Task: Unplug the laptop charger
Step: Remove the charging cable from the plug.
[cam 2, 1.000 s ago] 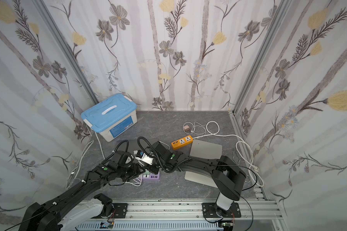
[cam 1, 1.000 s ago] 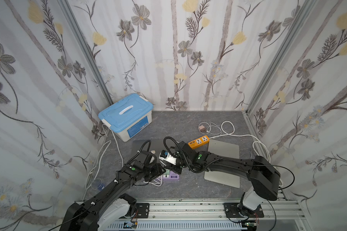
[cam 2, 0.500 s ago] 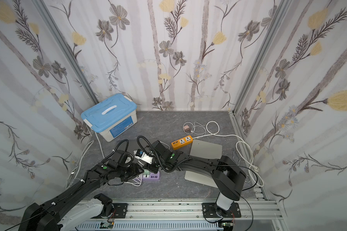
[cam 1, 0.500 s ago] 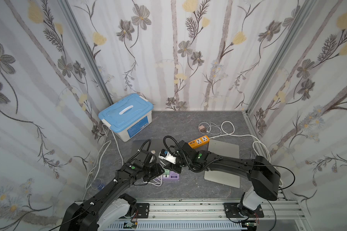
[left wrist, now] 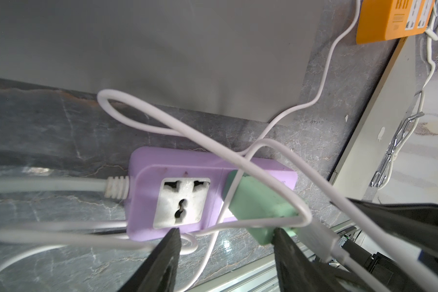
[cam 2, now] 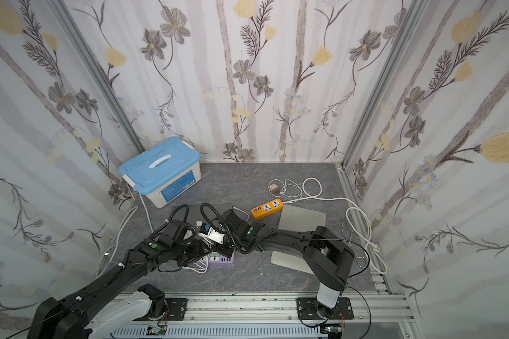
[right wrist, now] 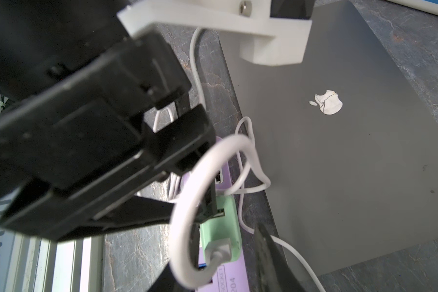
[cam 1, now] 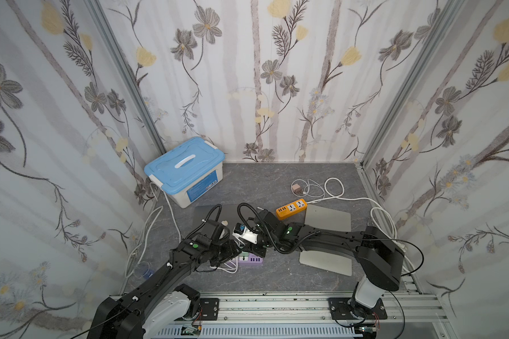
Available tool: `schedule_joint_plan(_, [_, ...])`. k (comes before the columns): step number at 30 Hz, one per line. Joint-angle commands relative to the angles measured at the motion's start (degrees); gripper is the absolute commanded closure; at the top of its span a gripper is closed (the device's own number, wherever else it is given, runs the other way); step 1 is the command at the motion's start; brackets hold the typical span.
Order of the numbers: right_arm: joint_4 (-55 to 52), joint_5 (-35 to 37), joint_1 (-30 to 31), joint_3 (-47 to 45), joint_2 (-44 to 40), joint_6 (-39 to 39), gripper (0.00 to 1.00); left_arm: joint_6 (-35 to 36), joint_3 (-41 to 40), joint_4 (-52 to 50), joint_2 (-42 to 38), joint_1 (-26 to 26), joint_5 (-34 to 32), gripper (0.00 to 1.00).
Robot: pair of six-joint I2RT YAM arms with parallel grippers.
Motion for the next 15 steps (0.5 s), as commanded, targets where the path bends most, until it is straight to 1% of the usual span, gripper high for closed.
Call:
schedule_joint_plan(1, [0.64, -1.92, 0.04, 0.29, 0.50, -0.96, 0.65, -0.33, -0.40, -0.17, 0.09, -0.03, -1.40, 0.39])
schedule_joint_plan(7, [0.58, -1.48, 0.03, -0.24, 0.15, -0.99, 0.76, -1.13, -2.06, 0.63, -0.17, -0.16, -1.41, 0.39])
schedule_joint_plan(9, [0.44, -1.40, -0.01, -0.16, -0.10, -1.03, 0.81, -1.29, -2.41, 0.79, -0.19, -0.20, -1.45, 0.39])
schedule_joint_plan(12, [-0.04, -1.25, 0.03, 0.26, -0.03, -1.25, 0.84, -1.52, -2.77, 0.94, -0.28, -0.30, -1.60, 0.39])
schedule_joint_plan(15, [-0.19, -0.97, 0.04, 0.29, -0.12, -1.31, 0.86, -1.91, -3.43, 1.25, -0.41, -0.29, -1.71, 0.39])
